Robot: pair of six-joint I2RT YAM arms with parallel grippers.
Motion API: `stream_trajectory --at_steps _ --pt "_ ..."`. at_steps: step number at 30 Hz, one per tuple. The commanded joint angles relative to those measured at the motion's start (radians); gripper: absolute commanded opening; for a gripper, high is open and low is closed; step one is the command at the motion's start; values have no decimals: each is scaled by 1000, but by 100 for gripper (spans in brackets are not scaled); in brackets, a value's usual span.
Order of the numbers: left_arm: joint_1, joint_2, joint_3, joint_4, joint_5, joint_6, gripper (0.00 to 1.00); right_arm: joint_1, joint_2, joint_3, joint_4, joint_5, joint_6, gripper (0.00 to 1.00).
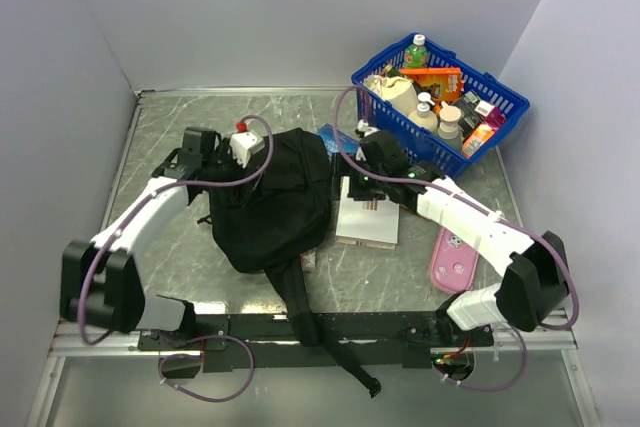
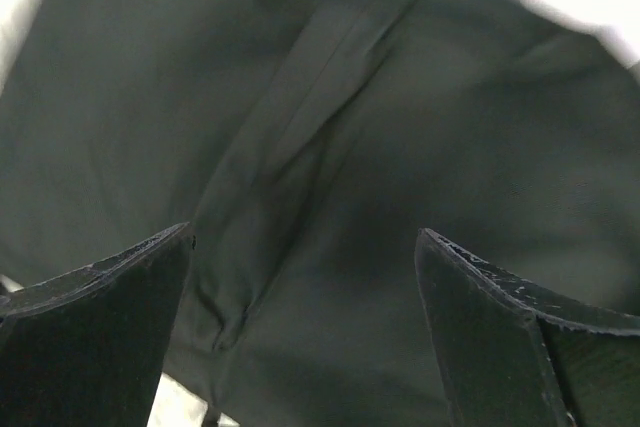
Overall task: Pack the student bag
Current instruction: Move the student bag to the center of the board.
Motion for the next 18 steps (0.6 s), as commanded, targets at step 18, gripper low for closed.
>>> stream_trajectory --at_steps 18 --pt "225 192 -126 134 151 151 89 177 148 -17 142 -122 142 67"
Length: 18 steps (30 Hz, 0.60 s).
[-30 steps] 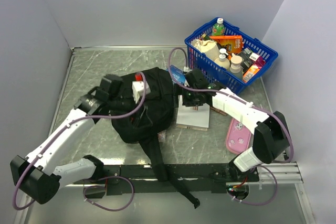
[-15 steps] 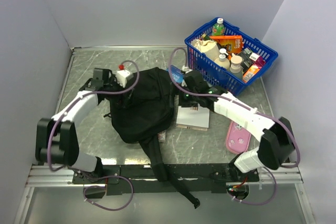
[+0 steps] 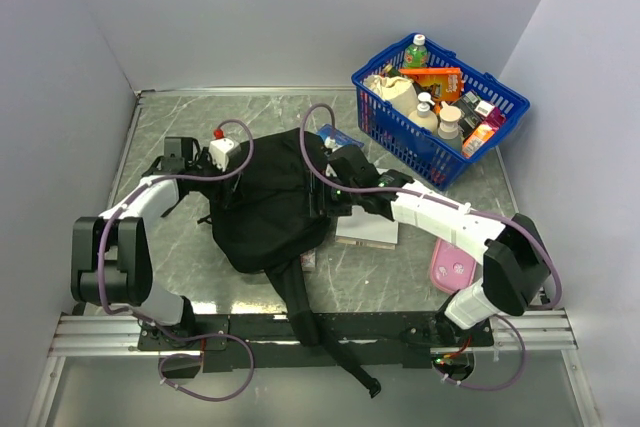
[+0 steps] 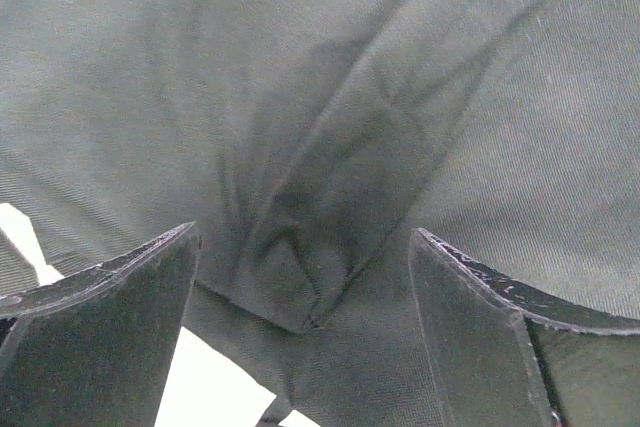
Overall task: Pack the student bag
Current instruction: Move the student bag to the center of the board, then adjust the student bag at the center of the board.
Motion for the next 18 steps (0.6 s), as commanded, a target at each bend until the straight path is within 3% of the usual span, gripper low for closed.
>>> stream_trajectory --at_steps 1,5,10,13,14,17,18 --pt "-1 39 -7 -6 93 74 88 17 25 -28 40 -22 28 64" --pt "-1 71 5 12 81 80 85 17 42 -31 26 -16 23 50" --pt "-1 81 2 36 77 97 75 18 59 -43 34 -27 25 49" --pt "-2 72 -3 19 114 90 54 18 73 -37 20 -5 8 42" --pt "-2 61 -7 14 117 88 34 17 81 -19 12 4 -1 40" --pt "-2 -17 -36 -20 127 100 10 13 102 47 -60 73 -52 31" --pt "-2 -43 -44 -50 125 105 6 10 105 64 -75 85 -64 30"
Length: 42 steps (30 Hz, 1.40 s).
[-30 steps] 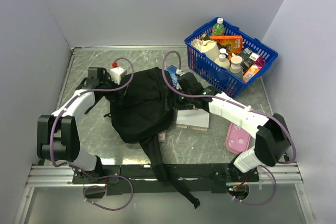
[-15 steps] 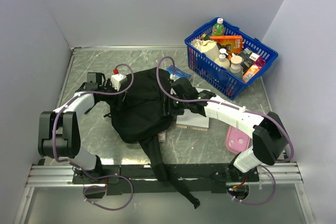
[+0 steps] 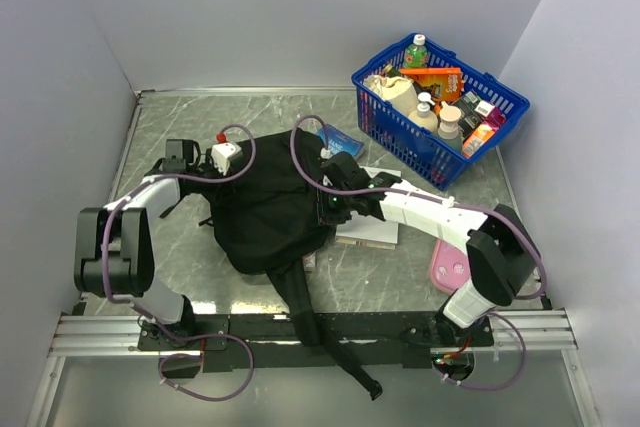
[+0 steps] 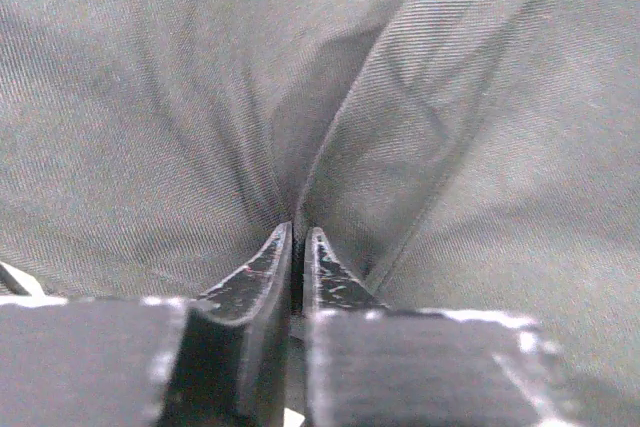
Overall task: Pack the student bag
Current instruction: Adjust the student bag at the center of the board.
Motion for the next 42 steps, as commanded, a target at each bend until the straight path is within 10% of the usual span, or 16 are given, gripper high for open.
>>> stream_trajectory --at_steps 1,14,21,29,36,42 --pt "-9 -162 -46 -92 72 22 3 -8 35 108 -79 94 -77 27" --pt "-11 -300 -20 -586 250 249 4 -83 88 379 -217 172 -221 2" --pt "-11 -343 3 -532 196 197 62 -83 81 285 -191 172 -209 4" --pt "-11 -106 224 -301 144 19 78 -83 -1 90 -127 172 -180 6" --pt "-45 192 445 -311 305 -67 70 -82 -59 82 -98 197 -220 35" --pt "-134 148 327 -177 239 95 70 -87 -114 116 -114 232 -263 74"
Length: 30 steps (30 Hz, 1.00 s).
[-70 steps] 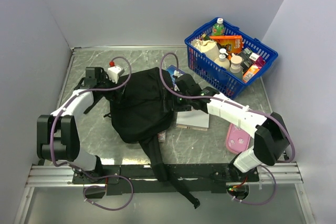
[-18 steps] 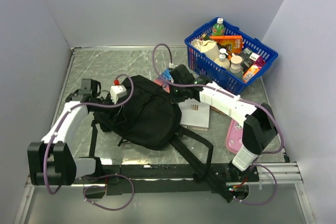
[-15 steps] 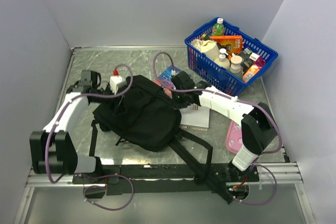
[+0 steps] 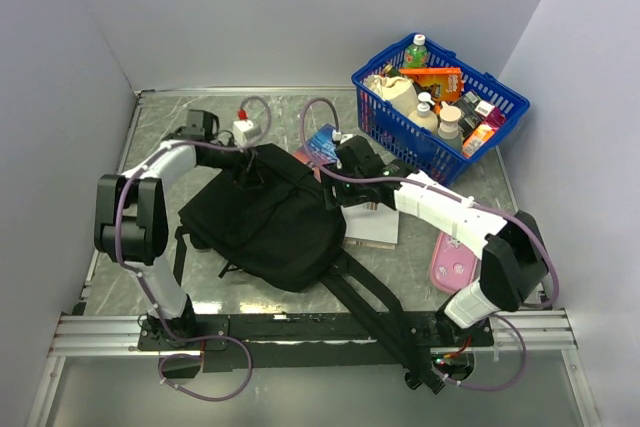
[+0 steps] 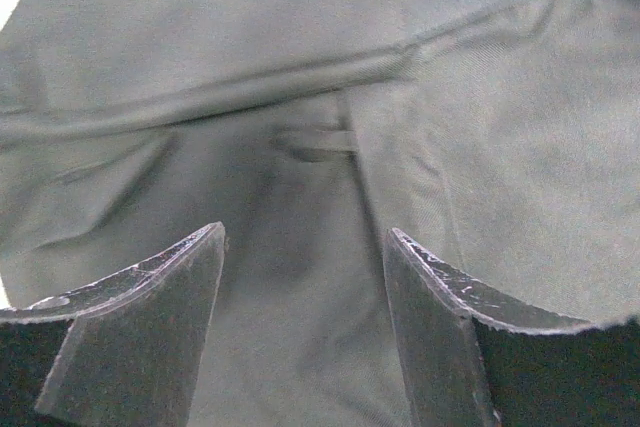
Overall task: Pack the student bag
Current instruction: Adjust the student bag at the center of the board, then unzip the student bag at the center of the board.
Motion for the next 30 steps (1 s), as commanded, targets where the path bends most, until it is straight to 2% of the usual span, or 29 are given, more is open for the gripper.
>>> stream_trajectory --at_steps 1,4,5,8,10,13,16,20,26,30 --pt "-64 -113 -77 102 28 154 71 -12 -80 44 -4 43 -39 75" --pt "-50 -138 -73 69 48 318 74 -59 -97 99 -2 -3 37 77" --pt "-46 -136 -41 14 47 405 75 -82 -94 130 5 -50 66 76" --pt "-42 -133 22 -77 19 552 75 -98 -25 217 2 -100 185 75" --pt "-45 -161 19 -80 -13 632 75 -98 73 278 -24 -146 243 72" --pt "-52 -191 -10 -117 -34 920 75 -95 185 375 -33 -173 307 70" --pt "-76 -210 -62 -56 -67 1037 73 -82 251 408 -1 -184 359 69" --pt "-111 -204 -122 66 -74 1079 70 -73 310 398 33 -195 432 68" --pt "-161 -158 -145 35 -128 1186 65 -73 297 333 91 -187 466 67" --pt "-196 -110 -122 43 -186 1182 62 -72 276 302 113 -181 464 67"
